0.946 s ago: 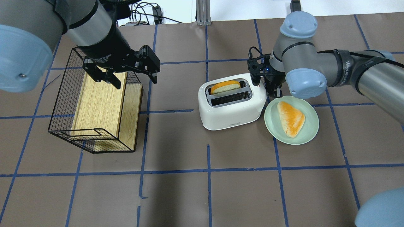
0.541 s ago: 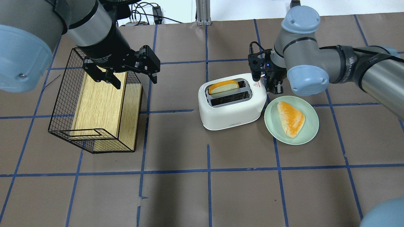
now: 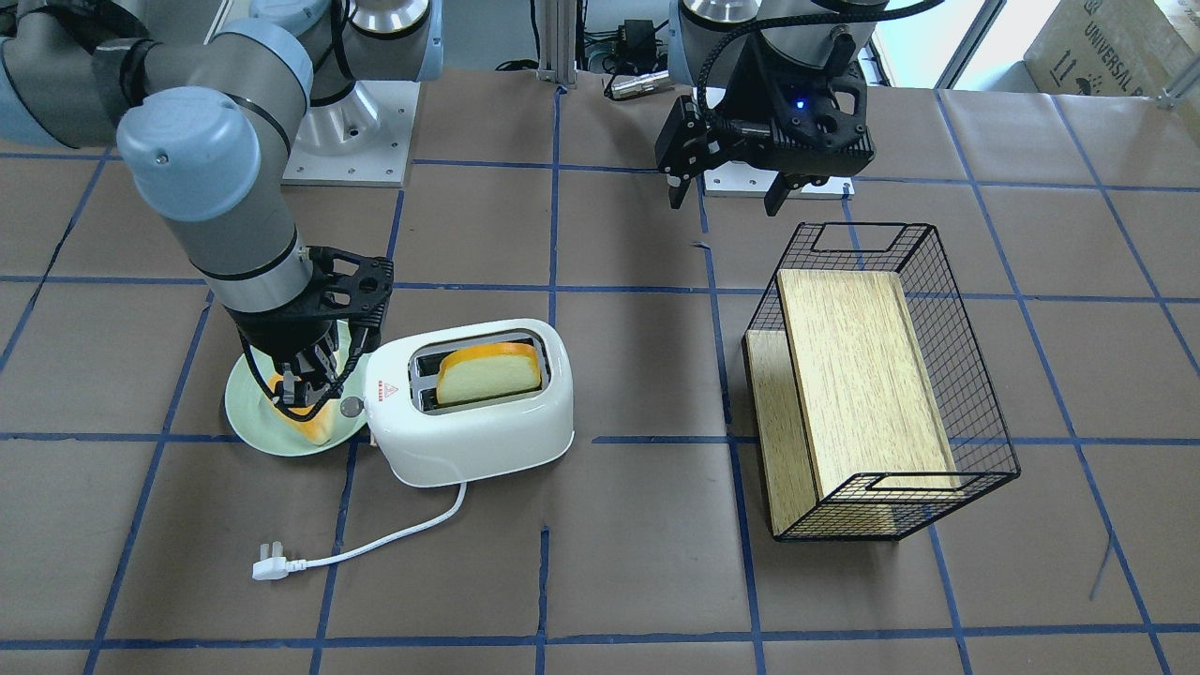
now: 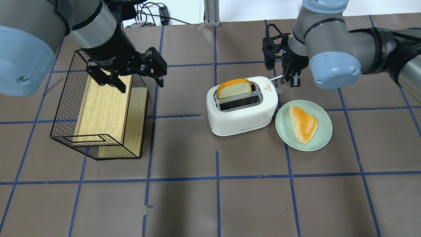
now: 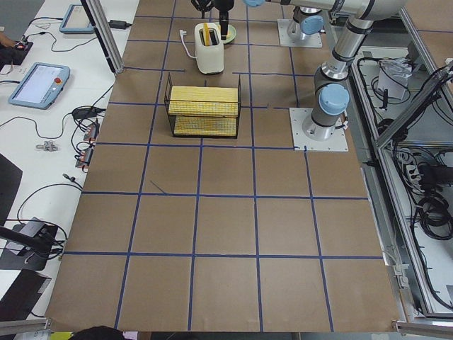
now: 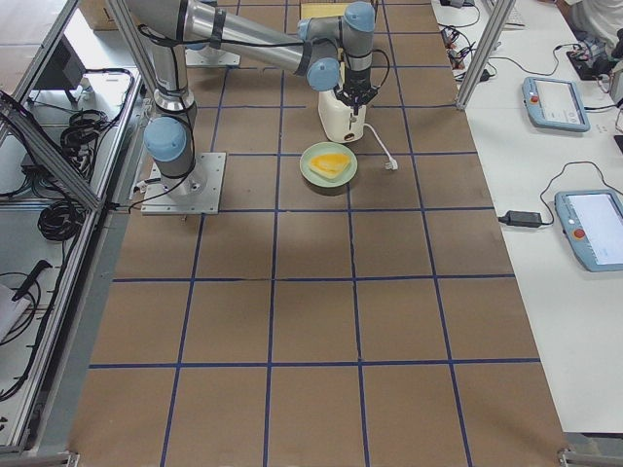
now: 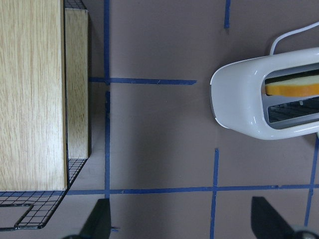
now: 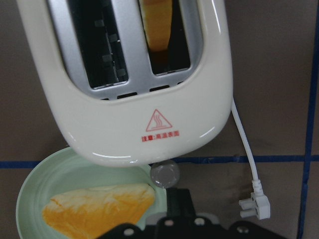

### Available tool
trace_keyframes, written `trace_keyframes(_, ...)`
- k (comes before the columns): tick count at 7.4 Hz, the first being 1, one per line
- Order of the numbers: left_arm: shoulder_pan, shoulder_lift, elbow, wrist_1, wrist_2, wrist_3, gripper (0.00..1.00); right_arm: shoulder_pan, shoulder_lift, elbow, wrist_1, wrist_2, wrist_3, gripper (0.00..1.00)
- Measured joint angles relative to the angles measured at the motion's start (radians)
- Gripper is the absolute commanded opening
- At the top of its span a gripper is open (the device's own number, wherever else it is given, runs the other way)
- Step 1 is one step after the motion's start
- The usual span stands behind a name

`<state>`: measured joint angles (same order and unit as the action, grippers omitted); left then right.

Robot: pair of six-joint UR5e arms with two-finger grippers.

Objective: Press toaster with right arm

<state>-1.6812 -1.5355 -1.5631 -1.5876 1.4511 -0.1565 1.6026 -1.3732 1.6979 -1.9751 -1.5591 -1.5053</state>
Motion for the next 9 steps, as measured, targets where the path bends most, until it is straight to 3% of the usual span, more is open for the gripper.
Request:
trace_keyframes(3, 0.0, 0.0, 0.0, 0.0, 0.0, 0.0, 1.0, 0.001, -0.031, -0.1, 0.164, -0.001, 0.313, 0.06)
trace_keyframes(7, 0.0, 0.0, 0.0, 0.0, 0.0, 0.0, 1.0, 0.003, -0.051, -0.246, 0.366, 0.01, 0.986, 0.12)
trace_keyframes(9, 0.0, 0.0, 0.0, 0.0, 0.0, 0.0, 1.0, 0.003, -0.051, -0.248, 0.404, 0.003, 1.288, 0.58)
